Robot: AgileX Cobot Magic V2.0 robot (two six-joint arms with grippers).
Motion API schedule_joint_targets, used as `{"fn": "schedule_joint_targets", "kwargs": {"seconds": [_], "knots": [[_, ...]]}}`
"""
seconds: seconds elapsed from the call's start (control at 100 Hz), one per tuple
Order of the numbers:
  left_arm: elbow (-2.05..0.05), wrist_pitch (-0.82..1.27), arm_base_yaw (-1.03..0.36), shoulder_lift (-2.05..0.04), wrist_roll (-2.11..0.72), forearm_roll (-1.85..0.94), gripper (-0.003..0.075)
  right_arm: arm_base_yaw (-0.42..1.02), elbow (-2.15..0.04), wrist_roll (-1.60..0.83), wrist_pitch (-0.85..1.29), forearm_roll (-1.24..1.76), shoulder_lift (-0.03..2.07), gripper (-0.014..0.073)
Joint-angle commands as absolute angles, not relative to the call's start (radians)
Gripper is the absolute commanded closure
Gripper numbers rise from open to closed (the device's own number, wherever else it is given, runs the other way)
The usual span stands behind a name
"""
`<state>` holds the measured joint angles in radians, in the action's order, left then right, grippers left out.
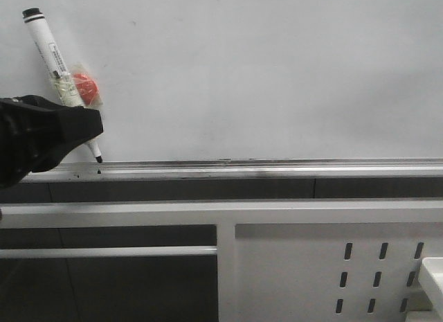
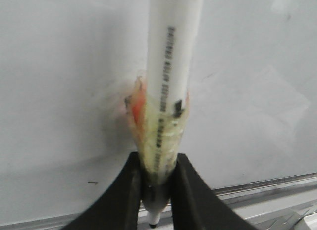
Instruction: Write number 1 on whiteboard
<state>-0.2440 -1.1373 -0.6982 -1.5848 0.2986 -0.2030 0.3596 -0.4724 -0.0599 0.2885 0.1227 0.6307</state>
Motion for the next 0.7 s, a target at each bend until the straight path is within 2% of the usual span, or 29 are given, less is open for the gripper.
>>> {"fn": "schedule_joint_targets", "kwargs": {"seconds": [0.0,0.19,0.29,0.38,0.5,0.57,0.64,0.69], "knots": [[-0.262,-1.359,-0.706,-1.561,0.305,-0.192,0.074,0.361,-0.505,-0.073,0.208,0.123,0.637,0.0652],[-0.254,-1.354,-0.706,-1.561,0.3,0.037,0.074,0.415,-0.523,-0.085,0.236,0.123,0.637,0.0652],[-0.254,-1.319,-0.706,-1.561,0.262,0.129,0.074,0.493,-0.553,-0.188,0.286,0.123,0.637,0.0652],[-0.261,-1.243,-0.706,-1.553,0.229,0.196,0.074,0.575,-0.586,-0.247,0.338,0.123,0.65,0.0652],[-0.317,-1.038,-0.706,-1.515,0.188,0.342,0.074,0.662,-0.632,-0.306,0.435,0.123,0.697,0.0641],[-0.375,-0.875,-0.706,-1.476,0.191,0.479,0.074,0.704,-0.658,-0.362,0.476,0.12,0.734,0.0589],[-0.44,-0.688,-0.718,-1.427,0.201,0.596,0.074,0.739,-0.681,-0.384,0.486,0.118,0.769,0.0481],[-0.488,-0.5,-0.741,-1.392,0.201,0.653,0.074,0.761,-0.698,-0.384,0.482,0.118,0.791,0.0355]]}}
